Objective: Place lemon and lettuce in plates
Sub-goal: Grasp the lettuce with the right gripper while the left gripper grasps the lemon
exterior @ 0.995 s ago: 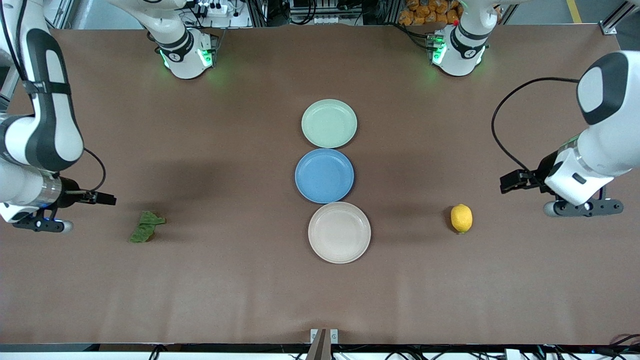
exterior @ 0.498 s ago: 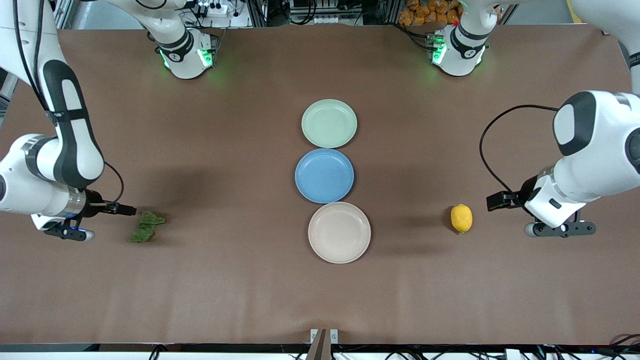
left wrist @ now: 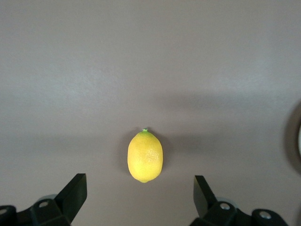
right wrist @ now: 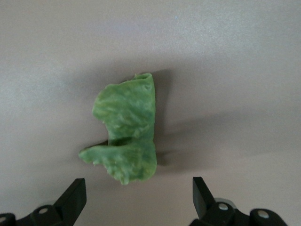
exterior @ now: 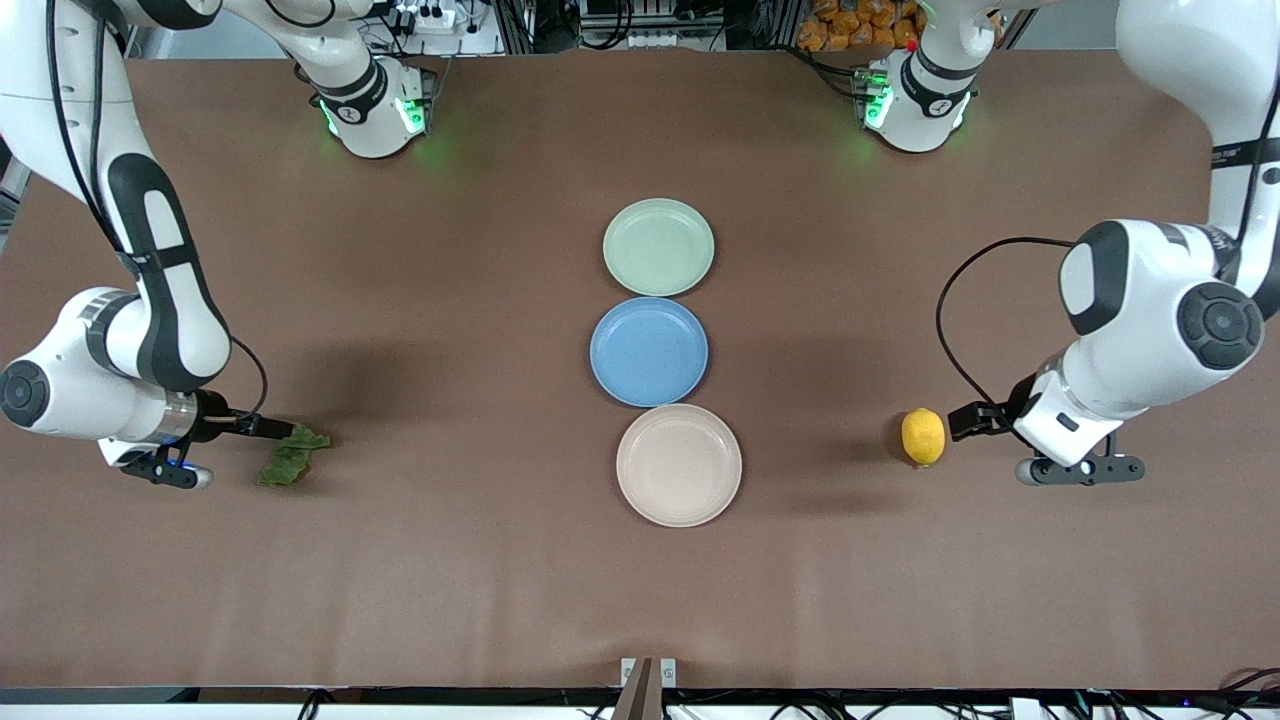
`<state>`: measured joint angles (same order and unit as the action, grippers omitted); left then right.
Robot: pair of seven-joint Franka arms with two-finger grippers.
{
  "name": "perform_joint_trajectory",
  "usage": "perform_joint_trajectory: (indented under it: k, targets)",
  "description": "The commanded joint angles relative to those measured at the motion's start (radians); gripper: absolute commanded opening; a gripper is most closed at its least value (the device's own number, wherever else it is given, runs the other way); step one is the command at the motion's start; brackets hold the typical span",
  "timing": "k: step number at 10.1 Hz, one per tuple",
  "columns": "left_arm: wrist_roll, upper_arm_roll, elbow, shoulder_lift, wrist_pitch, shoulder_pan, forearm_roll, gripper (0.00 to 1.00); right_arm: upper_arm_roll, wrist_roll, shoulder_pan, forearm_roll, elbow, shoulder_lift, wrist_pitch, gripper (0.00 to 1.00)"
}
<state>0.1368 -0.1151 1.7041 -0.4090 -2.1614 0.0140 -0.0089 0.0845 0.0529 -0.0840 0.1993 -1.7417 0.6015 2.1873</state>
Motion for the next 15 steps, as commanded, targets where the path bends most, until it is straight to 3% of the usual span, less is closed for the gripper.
perform_joint_trajectory:
  k: [1, 6, 11, 13, 14, 15]
  targets:
    - [0.032, -0.003, 0.032, -0.045, -0.075, 0.006, 0.017, 1.0, -0.006, 0.012, 0.007, 0.017, 0.013, 0.027, 0.02, 1.0]
    - [0.041, -0.003, 0.034, -0.155, -0.181, 0.024, 0.024, 1.0, -0.006, 0.022, 0.033, 0.003, 0.011, 0.063, 0.045, 1.0]
    - [0.038, -0.001, 0.118, -0.177, -0.273, 0.031, 0.03, 1.0, -0.006, 0.027, 0.044, -0.009, 0.008, 0.086, 0.063, 1.0]
    - [0.038, -0.001, 0.163, -0.197, -0.355, 0.031, 0.046, 1.0, -0.006, 0.027, 0.047, -0.009, 0.007, 0.084, 0.062, 0.24]
    - [0.038, 0.0, 0.172, -0.206, -0.377, 0.031, 0.059, 1.0, -0.006, 0.027, 0.047, -0.009, 0.005, 0.084, 0.063, 0.07]
    - [0.038, 0.0, 0.173, -0.215, -0.39, 0.031, 0.061, 1.0, -0.006, 0.03, 0.046, -0.009, 0.004, 0.084, 0.063, 0.04]
